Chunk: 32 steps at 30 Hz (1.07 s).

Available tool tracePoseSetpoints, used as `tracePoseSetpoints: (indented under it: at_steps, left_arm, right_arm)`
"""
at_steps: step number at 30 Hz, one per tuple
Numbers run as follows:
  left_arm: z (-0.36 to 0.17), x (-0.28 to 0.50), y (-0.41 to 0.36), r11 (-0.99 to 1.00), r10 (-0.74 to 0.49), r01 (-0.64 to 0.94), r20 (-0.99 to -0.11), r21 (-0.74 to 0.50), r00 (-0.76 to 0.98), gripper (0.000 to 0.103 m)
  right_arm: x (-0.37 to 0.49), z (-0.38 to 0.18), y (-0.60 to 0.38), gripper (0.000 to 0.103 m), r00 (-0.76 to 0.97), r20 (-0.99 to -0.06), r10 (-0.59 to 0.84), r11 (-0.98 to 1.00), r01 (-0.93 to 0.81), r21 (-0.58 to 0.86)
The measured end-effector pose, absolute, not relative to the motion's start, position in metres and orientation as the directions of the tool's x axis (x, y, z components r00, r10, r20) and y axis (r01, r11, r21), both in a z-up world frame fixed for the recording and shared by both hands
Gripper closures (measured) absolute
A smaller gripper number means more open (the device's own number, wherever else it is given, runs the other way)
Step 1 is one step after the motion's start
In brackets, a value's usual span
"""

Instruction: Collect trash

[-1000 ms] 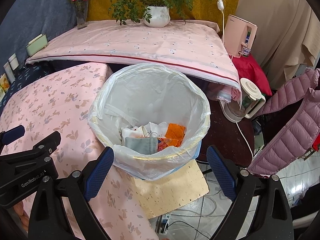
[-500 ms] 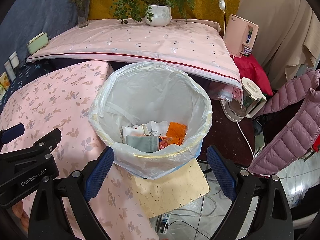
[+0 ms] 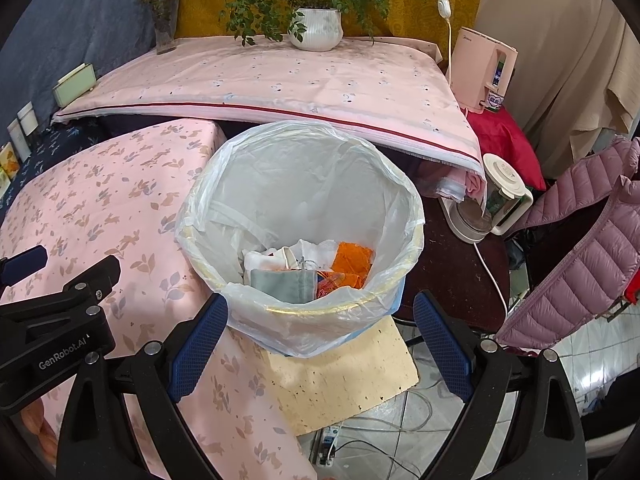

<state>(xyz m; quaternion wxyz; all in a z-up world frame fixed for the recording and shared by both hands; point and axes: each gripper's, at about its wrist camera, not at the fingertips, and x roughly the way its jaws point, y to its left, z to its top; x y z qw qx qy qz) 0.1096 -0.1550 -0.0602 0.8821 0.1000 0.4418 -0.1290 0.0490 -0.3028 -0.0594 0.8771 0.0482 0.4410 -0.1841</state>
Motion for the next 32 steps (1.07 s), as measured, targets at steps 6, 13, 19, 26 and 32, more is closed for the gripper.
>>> tracePoseSetpoints:
  at_steps: [6,13,19,26,32]
  left_arm:
    - [-0.0608,0.1098,-0.1550,0.947,-0.138,0.315,-0.806,0.063,0.576,0.014]
    - [-0.0628,0.1088,-0.1554,0.946,-0.137,0.317,-0.806,0.065,0.576,0.014]
    - [-0.0633,0.1084,-0.1557,0.946,-0.136,0.318,-0.807,0.067,0.575,0.014]
    - [-0.0660,0.1063,-0.1558,0.943,-0.135,0.325,-0.811,0.072,0.569,0.014]
    - [-0.0667,0.1045,-0.1555,0.938,-0.150,0.341,-0.814,0.063,0.562,0.014]
  right_arm:
    - [0.0486,-0.0601,-0.3035,0.013,0.543,-0.791,-0.282,0.927,0.367,-0.079]
    - [0.0484,-0.0607,-0.3039,0.013,0.542,-0.792,-0.282,0.927,0.366,-0.079]
    - [0.0485,-0.0605,-0.3039,0.013,0.542,-0.792,-0.282,0.927,0.367,-0.079]
    - [0.0475,-0.0615,-0.3045,0.013,0.541,-0.791,-0.285,0.926,0.370,-0.080]
    - [0.0454,-0.0623,-0.3056,0.013,0.541,-0.790,-0.289,0.923,0.378,-0.078]
